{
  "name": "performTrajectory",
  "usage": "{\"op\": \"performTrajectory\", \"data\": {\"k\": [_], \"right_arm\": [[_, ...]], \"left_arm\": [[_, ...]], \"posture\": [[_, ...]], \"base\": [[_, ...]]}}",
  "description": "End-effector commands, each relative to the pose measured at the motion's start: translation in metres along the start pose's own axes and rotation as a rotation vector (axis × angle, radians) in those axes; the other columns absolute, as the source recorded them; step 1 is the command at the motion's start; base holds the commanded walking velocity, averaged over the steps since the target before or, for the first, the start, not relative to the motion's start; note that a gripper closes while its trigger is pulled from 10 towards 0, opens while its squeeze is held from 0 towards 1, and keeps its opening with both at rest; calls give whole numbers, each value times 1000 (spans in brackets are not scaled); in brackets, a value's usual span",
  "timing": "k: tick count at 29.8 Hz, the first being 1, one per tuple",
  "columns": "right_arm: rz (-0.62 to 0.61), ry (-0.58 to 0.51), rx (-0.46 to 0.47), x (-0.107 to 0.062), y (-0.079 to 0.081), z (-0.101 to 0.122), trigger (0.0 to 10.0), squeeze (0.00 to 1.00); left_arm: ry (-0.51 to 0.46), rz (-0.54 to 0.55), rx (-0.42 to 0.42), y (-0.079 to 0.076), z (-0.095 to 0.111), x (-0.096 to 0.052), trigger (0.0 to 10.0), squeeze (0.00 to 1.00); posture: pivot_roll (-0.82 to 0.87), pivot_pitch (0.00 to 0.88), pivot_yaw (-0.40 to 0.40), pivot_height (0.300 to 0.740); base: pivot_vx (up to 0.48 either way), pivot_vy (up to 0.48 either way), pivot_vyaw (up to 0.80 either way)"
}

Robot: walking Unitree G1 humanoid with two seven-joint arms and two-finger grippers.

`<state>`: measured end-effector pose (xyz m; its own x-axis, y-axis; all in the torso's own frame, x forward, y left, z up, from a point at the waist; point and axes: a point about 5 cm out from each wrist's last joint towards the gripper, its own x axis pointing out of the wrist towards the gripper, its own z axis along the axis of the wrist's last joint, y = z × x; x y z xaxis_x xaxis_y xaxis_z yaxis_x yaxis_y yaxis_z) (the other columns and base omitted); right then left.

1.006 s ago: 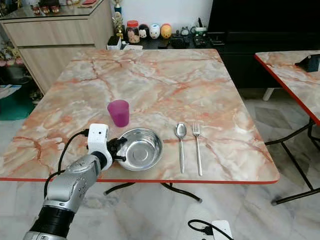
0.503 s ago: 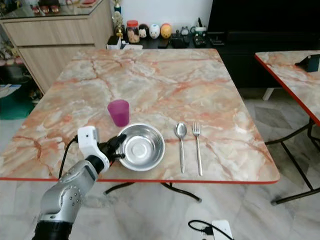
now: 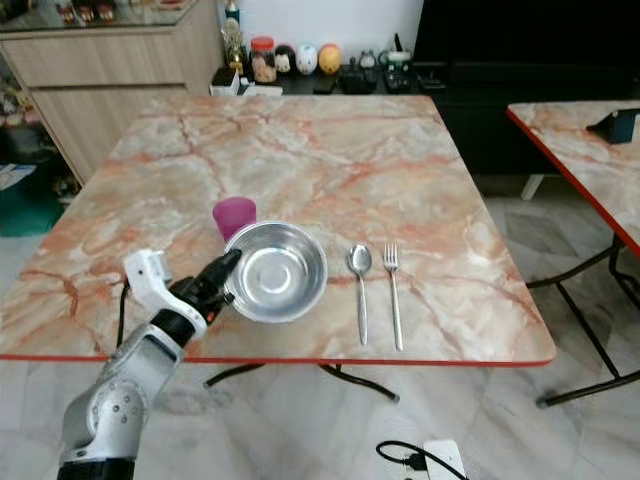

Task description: Setting the table

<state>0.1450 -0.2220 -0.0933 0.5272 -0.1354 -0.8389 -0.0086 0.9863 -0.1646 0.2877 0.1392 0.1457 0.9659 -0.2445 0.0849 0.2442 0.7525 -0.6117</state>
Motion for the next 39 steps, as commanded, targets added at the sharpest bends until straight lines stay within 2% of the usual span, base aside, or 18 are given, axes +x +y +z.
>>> {"op": "performTrajectory", "data": {"k": [1,3,9,39], "right_arm": [[0,6,-9,0,-2,0,10000,0],[-1,5,-10,0,-2,0,10000,0],[-1,5,-7,0,-3,-1,10000,0],[2,-1,7,-1,-1,-3,10000,0]], "left_arm": [[-116,-7,-29,-8,16,1,10000,0],[-174,11,3,-9,25,0,10000,0],[-206,25,66,-13,31,1,10000,0],[-190,13,100,-16,29,9,10000,0]], "posture": [[-9,0,-19,732],[-12,0,-22,732],[-14,0,-24,732],[-34,0,2,732]], "base": [[0,0,0],[0,0,0],[0,-44,0],[0,-377,0]]}}
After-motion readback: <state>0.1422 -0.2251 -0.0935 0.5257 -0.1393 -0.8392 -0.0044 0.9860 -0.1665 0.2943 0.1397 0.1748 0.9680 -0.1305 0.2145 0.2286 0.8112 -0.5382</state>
